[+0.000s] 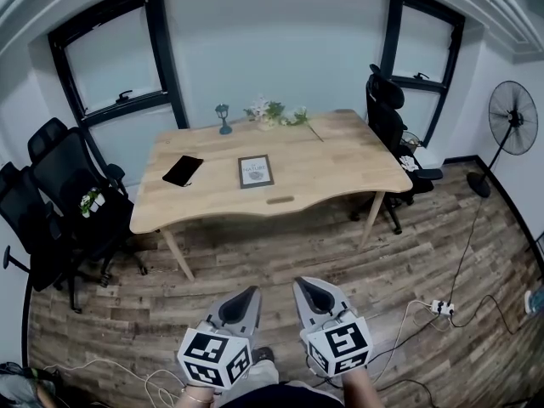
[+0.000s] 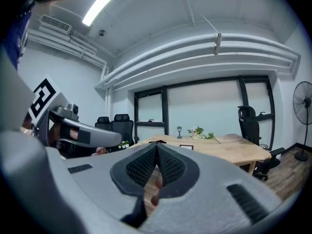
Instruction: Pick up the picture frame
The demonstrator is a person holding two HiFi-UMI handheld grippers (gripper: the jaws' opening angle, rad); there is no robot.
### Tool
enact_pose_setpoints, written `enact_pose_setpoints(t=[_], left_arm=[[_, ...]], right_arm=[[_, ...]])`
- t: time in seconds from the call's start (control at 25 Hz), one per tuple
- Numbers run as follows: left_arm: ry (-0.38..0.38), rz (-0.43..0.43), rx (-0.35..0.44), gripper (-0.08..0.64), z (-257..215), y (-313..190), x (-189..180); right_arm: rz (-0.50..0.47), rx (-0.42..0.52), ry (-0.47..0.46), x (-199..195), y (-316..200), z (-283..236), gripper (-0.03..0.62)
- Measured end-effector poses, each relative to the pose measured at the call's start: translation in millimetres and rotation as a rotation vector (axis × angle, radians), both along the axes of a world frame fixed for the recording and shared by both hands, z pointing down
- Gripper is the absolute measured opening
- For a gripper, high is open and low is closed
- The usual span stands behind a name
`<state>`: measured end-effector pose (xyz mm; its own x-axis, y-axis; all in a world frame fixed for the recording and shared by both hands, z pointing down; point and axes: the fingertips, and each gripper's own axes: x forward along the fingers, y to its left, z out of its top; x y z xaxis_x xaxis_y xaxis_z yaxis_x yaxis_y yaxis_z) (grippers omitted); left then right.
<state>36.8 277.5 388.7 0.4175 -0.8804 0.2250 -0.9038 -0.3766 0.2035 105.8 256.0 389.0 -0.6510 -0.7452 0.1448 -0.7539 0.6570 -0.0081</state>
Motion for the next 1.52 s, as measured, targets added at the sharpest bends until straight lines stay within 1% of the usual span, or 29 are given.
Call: enact_pose_setpoints(t=[0.64, 0.96, 1.12, 1.24, 1.32, 1.36, 1.52], left_arm=[[-0.002, 0.019, -0.002, 0.008, 0, -61, -29], [0.006, 0.023, 0.005, 0.008, 0, -83, -45], [0.020, 0.034, 0.005, 0.011, 1, -94, -55], [0.032, 0.058, 0.004, 0.017, 2, -101, -61], [0.038, 0.077, 0.002, 0.065, 2, -105, -63], [0.039, 0.083, 0.002, 0.075, 2, -107, -65], [0.045, 0.091, 0.002, 0.089, 3, -111, -75]], right_arm=[[0.009, 0.001, 0.028, -27, -59, 0, 0.002], [-0.008, -0.027, -0.009, -43, -79, -2, 0.005], [0.000, -0.028, 0.000, -52, -90, -3, 0.008], [0.003, -0.034, -0.006, -59, -97, -3, 0.031], [0.006, -0.038, -0.008, -63, -102, -2, 0.037], [0.005, -0.040, -0.006, -66, -104, -1, 0.046], [-0.005, -0.050, 0.009, -78, -108, 2, 0.085]])
